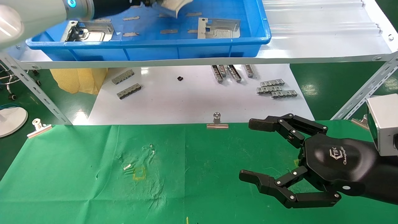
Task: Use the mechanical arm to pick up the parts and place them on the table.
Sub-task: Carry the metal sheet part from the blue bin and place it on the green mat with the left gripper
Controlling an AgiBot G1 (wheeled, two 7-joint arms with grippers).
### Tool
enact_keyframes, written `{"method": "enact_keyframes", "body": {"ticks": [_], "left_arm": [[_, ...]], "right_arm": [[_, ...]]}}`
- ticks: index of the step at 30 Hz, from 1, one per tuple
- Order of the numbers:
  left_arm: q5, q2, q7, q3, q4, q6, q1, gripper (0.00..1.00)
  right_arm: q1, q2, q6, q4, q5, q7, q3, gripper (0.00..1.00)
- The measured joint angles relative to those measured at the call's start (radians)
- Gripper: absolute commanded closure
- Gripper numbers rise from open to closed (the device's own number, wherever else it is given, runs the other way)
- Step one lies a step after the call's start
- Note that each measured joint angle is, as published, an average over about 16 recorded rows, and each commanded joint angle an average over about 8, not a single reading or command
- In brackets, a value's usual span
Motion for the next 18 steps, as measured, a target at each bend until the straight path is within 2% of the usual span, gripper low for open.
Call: {"method": "enact_keyframes", "body": {"ticks": [6,18], "left_arm": [[-0.03,-0.051,0.063,-0.013,-0.023,0.144,-0.018,1.0],[-0.092,-0.202,0.27,-0.038,-0.061,0.628,-0.008,1.0]], "right_arm": [[0.0,0.0,0.0,0.0,0.0,0.0,0.0,0.0],[0.0,0.0,0.0,0.0,0.0,0.0,0.0,0.0]]}}
